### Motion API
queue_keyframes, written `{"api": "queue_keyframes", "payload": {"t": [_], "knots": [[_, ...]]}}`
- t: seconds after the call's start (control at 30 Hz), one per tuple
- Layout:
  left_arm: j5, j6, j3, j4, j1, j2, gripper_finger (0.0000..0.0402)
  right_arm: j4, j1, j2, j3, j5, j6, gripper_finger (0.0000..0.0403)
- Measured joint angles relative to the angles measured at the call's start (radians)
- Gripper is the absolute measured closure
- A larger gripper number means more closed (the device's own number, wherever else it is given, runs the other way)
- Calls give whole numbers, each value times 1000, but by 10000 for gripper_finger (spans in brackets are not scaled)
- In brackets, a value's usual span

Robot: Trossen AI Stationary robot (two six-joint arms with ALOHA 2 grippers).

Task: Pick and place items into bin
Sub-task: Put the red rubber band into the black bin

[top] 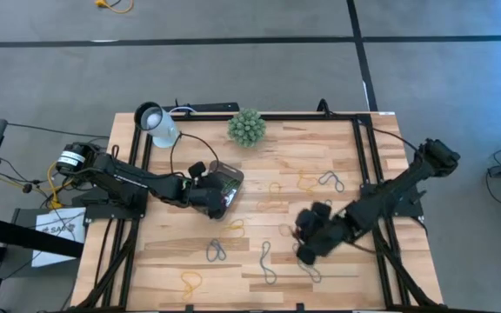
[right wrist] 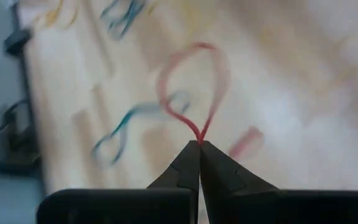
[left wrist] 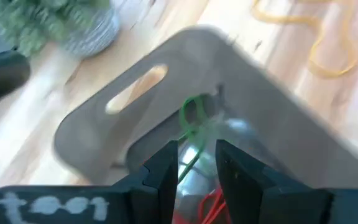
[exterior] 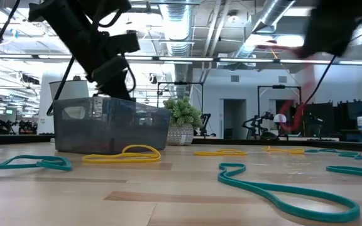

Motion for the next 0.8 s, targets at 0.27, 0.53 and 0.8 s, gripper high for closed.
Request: {"api": "queue_keyframes", "payload": {"t": [0.27, 0.53, 0.8], "knots": [[130, 190, 0, 315, 0, 0, 302, 260, -244, 118, 1, 27, -393, 402], [136, 220, 0, 400, 11, 0, 302, 386, -341, 223, 1, 26, -501, 403], [173, 190, 0, 475, 21, 2, 302, 575, -380, 253, 2, 29, -601, 403]]}}
